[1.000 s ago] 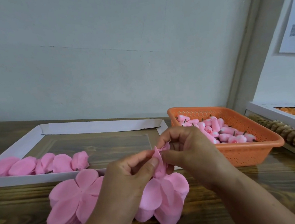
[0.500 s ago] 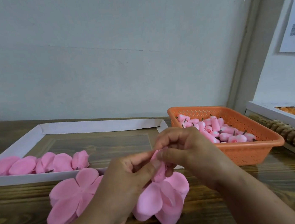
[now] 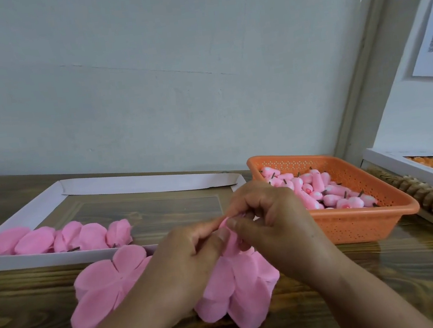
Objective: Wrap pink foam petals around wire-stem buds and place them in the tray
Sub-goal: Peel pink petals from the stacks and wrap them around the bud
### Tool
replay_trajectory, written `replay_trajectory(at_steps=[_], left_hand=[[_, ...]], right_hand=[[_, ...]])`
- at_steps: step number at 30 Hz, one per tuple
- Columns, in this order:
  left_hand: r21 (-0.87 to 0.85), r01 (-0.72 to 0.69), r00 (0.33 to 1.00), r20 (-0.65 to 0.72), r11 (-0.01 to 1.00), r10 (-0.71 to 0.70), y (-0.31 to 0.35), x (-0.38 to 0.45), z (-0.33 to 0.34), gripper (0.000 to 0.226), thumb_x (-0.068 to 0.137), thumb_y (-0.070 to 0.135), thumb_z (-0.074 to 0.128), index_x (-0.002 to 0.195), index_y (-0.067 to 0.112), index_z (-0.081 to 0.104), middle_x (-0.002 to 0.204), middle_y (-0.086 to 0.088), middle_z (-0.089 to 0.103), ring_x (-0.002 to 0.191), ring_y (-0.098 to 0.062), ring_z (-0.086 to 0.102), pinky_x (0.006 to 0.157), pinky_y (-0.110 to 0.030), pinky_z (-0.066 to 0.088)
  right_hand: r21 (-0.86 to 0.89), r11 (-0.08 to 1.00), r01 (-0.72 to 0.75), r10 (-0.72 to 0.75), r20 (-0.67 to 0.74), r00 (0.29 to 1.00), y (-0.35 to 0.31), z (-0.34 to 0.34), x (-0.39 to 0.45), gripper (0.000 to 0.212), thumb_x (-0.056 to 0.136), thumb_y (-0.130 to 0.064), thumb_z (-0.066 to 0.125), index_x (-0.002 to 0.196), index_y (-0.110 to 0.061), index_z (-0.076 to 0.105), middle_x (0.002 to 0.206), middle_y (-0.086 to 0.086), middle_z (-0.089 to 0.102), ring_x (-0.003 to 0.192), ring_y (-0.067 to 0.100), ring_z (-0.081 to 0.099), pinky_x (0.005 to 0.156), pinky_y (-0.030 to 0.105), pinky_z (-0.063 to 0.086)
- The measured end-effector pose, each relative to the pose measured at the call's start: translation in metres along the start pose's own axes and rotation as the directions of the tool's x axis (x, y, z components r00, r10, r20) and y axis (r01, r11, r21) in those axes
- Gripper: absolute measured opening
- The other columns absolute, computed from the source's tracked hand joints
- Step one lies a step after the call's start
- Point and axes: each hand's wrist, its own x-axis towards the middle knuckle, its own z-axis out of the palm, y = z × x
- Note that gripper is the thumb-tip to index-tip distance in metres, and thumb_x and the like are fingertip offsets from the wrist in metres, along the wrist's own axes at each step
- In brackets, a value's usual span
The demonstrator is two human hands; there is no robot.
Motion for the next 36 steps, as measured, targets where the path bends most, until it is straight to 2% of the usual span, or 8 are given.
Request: replay_trajectory(at_steps=[3, 8, 13, 19, 25, 28, 32, 36], left_hand=[[0.024, -0.002, 1.0, -0.007, 1.0, 0.002, 0.0, 0.0, 0.0, 0.023, 0.082, 0.053, 0.043, 0.09, 0.063, 0.063, 0.094, 0.033, 0.068, 0.091, 0.014, 0.061, 0.081, -0.018, 0.05], [-0.206, 0.102, 0.994, 0.054, 0.973, -0.093, -0.002, 0.001, 0.001, 0.025, 0.093, 0.032, 0.05, 0.109, 0.038, 0.069, 0.101, 0.019, 0.072, 0.098, 0.003, 0.065, 0.088, -0.021, 0.051], [-0.348, 0.182, 0.983, 0.09, 0.92, -0.161, -0.001, 0.001, 0.002, 0.031, 0.081, 0.04, 0.054, 0.105, 0.035, 0.072, 0.104, 0.013, 0.073, 0.101, -0.001, 0.066, 0.093, -0.029, 0.051], [-0.457, 0.23, 0.973, 0.095, 0.86, -0.21, 0.0, -0.001, 0.007, 0.027, 0.086, 0.034, 0.053, 0.103, 0.031, 0.074, 0.104, 0.002, 0.074, 0.105, -0.012, 0.067, 0.102, -0.04, 0.045], [-0.677, 0.257, 0.964, 0.134, 0.689, -0.229, 0.003, -0.002, 0.011, 0.031, 0.082, 0.022, 0.054, 0.105, 0.014, 0.073, 0.102, -0.013, 0.073, 0.097, -0.022, 0.07, 0.086, -0.033, 0.056], [-0.747, 0.288, 0.953, 0.159, 0.6, -0.259, 0.003, -0.001, 0.011, 0.032, 0.081, 0.016, 0.055, 0.107, 0.004, 0.071, 0.103, -0.019, 0.072, 0.091, -0.023, 0.071, 0.077, -0.03, 0.059], [-0.735, 0.327, 0.94, 0.187, 0.594, -0.286, 0.002, -0.001, 0.01, 0.031, 0.077, 0.016, 0.06, 0.101, 0.001, 0.073, 0.104, -0.02, 0.071, 0.093, -0.026, 0.071, 0.084, -0.038, 0.055], [-0.732, 0.367, 0.926, 0.23, 0.574, -0.299, 0.001, -0.001, 0.009, 0.023, 0.077, 0.013, 0.061, 0.092, 0.001, 0.075, 0.101, -0.021, 0.071, 0.089, -0.028, 0.072, 0.08, -0.038, 0.055]], right_hand=[[-0.031, 0.999, 0.018, -0.018, -0.015, 1.0, -0.001, 0.003, 0.0, 0.023, 0.08, 0.004, 0.064, 0.068, -0.015, 0.065, 0.078, -0.006, 0.056, 0.068, 0.012, 0.059, 0.064, 0.041, 0.054], [0.0, 1.0, 0.018, -0.018, -0.056, 0.998, -0.003, 0.005, -0.001, 0.021, 0.078, 0.007, 0.063, 0.068, -0.011, 0.066, 0.078, -0.003, 0.057, 0.067, 0.016, 0.059, 0.063, 0.044, 0.052], [0.011, 1.0, 0.024, -0.023, -0.08, 0.997, -0.004, 0.004, -0.002, 0.02, 0.079, 0.004, 0.063, 0.067, -0.012, 0.064, 0.078, -0.005, 0.057, 0.068, 0.014, 0.059, 0.063, 0.042, 0.053], [-0.038, 0.997, 0.06, -0.063, -0.09, 0.994, -0.002, 0.01, -0.002, 0.02, 0.078, 0.005, 0.062, 0.067, -0.011, 0.063, 0.083, -0.008, 0.055, 0.069, 0.01, 0.057, 0.063, 0.037, 0.052], [-0.093, 0.987, 0.132, -0.143, -0.125, 0.982, 0.0, 0.014, -0.002, 0.018, 0.073, 0.006, 0.06, 0.064, -0.009, 0.064, 0.074, -0.006, 0.055, 0.073, 0.007, 0.054, 0.062, 0.023, 0.048], [-0.12, 0.989, 0.084, -0.094, -0.081, 0.992, -0.001, 0.013, -0.002, 0.019, 0.074, 0.007, 0.062, 0.065, -0.009, 0.064, 0.073, -0.009, 0.054, 0.075, 0.001, 0.053, 0.062, 0.012, 0.041], [-0.093, 0.996, -0.018, 0.017, -0.01, 1.0, -0.001, 0.007, -0.001, 0.024, 0.077, 0.005, 0.063, 0.065, -0.015, 0.064, 0.074, -0.008, 0.057, 0.067, 0.001, 0.055, 0.058, 0.013, 0.044], [0.148, 0.976, -0.159, 0.149, 0.073, 0.986, -0.002, 0.0, -0.001, 0.026, 0.081, 0.009, 0.06, 0.067, -0.013, 0.064, 0.061, -0.001, 0.064, 0.049, 0.007, 0.063, 0.045, 0.019, 0.049]])
